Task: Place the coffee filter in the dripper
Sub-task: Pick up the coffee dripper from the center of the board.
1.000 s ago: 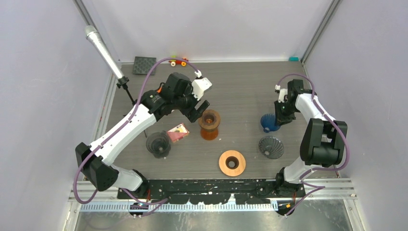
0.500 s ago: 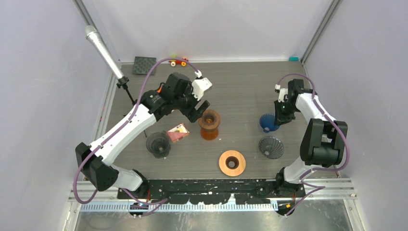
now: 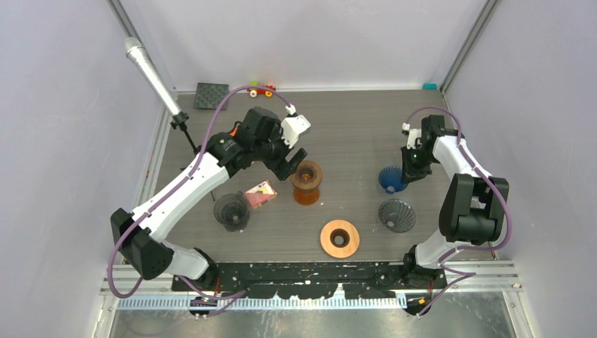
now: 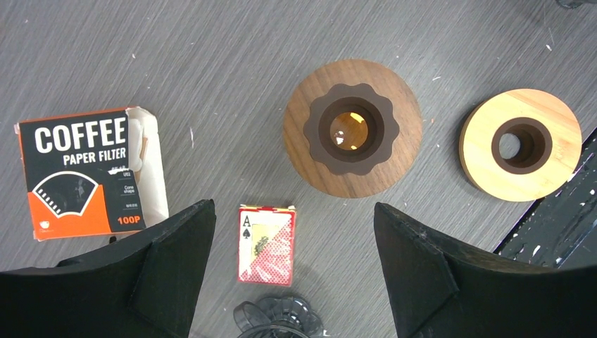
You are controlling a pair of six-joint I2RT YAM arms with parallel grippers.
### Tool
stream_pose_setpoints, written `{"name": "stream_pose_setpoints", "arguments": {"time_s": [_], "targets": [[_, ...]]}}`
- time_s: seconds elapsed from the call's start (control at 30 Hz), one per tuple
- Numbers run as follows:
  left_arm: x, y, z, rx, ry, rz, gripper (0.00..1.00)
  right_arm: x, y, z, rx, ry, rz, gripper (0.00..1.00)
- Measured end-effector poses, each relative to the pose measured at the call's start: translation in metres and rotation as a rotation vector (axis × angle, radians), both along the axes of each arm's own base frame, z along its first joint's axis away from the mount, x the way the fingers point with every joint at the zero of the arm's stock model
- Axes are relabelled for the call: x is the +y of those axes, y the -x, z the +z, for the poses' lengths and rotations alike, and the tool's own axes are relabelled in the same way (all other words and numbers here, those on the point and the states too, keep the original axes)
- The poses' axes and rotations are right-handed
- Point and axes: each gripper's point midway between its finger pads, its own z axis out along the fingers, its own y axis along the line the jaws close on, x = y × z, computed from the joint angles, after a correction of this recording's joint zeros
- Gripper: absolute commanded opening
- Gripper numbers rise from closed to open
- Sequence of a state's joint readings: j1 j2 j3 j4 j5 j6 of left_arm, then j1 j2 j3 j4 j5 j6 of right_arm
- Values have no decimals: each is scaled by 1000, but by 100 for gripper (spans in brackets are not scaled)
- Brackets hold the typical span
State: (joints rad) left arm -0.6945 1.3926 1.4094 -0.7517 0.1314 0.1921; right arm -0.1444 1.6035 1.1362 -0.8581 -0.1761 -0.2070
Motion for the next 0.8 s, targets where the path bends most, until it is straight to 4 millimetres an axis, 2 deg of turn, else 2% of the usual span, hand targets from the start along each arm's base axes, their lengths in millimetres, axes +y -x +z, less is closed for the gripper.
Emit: {"name": "stream_pose_setpoints", "arguments": {"time_s": [0.1,0.27,0.37,0.5,0.63,0.8], "targets": [[0,0,0,1,1,-1,84,1,0,1,0,-7,0,1],[0,0,0,1,1,-1,85,6,-1,12,-12,-36,5,0],[0,0,0,1,0,1,85,13,-9,35,-46,-77,7,0],[2,-2,-1,-5,-10,15,85,28,-35,88,-172,-121,26,0],[3,-10,3,-9,-12,36,85,69,-47,137,-270,-154,120,1],[8,-26,22,-31,15,83,85,140,-33,175,-303,-230,300,0]]}}
